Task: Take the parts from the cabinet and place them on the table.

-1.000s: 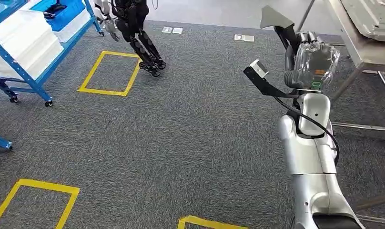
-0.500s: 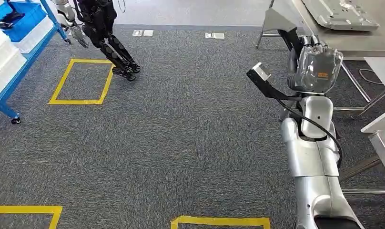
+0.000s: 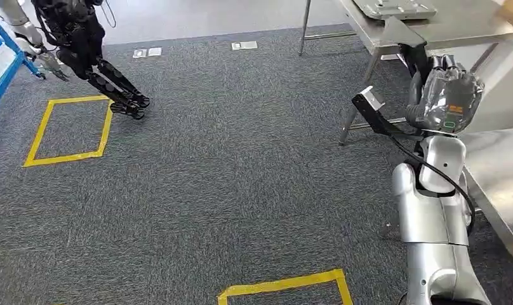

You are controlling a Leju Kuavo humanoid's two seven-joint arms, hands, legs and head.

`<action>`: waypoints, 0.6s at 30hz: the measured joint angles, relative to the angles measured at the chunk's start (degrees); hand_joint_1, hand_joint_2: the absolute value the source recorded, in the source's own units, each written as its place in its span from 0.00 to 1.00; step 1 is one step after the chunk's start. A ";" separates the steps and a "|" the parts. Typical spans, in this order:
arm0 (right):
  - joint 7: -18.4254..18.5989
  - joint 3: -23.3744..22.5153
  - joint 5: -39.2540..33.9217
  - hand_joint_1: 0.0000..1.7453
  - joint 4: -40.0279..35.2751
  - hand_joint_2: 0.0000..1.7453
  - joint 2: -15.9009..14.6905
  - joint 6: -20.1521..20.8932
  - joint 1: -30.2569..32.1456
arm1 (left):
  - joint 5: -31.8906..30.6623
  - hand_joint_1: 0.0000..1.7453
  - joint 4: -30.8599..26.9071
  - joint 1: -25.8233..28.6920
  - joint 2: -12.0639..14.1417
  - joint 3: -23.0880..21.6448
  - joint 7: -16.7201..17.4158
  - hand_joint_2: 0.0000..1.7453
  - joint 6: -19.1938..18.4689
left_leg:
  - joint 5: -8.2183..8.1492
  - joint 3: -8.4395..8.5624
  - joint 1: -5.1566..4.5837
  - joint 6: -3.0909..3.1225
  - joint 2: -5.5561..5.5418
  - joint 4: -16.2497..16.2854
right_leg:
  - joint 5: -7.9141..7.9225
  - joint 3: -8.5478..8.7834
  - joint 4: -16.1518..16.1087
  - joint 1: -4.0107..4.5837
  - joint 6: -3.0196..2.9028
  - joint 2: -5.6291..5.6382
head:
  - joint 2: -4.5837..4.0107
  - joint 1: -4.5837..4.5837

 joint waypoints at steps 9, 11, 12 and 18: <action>-1.07 -0.28 0.09 1.00 0.26 1.00 -0.04 -0.09 -0.13 | 1.79 0.00 0.00 0.00 -0.28 0.89 -1.62 1.00 1.86 | -1.62 -3.54 0.58 0.19 -8.05 7.69 | 0.39 -0.17 0.21 0.09 -1.14 6.32 | 0.00 -0.35; -1.09 -0.20 0.17 1.00 0.66 1.00 -0.04 0.04 -1.26 | 2.19 0.00 0.00 0.02 -0.28 1.40 -1.90 1.00 2.27 | 0.01 -0.66 0.80 0.41 -12.67 1.27 | 0.48 -0.59 0.61 0.44 -0.87 7.37 | 0.00 -0.31; -1.07 -0.20 0.22 1.00 0.96 1.00 -0.20 0.13 -1.95 | 2.47 0.00 0.00 0.03 -0.31 1.51 -2.03 1.00 2.38 | 0.09 -0.79 0.61 0.33 -11.72 1.12 | 0.71 -0.98 0.58 0.17 -0.53 8.02 | 0.00 -0.24; -0.98 -0.06 0.42 1.00 2.45 1.00 -2.03 1.40 -6.61 | 3.84 0.00 0.00 0.24 -0.70 2.84 -2.93 1.00 3.52 | 1.38 -0.90 0.22 2.04 -7.97 0.01 | -3.06 -5.73 8.17 0.06 -0.10 3.11 | 0.00 0.18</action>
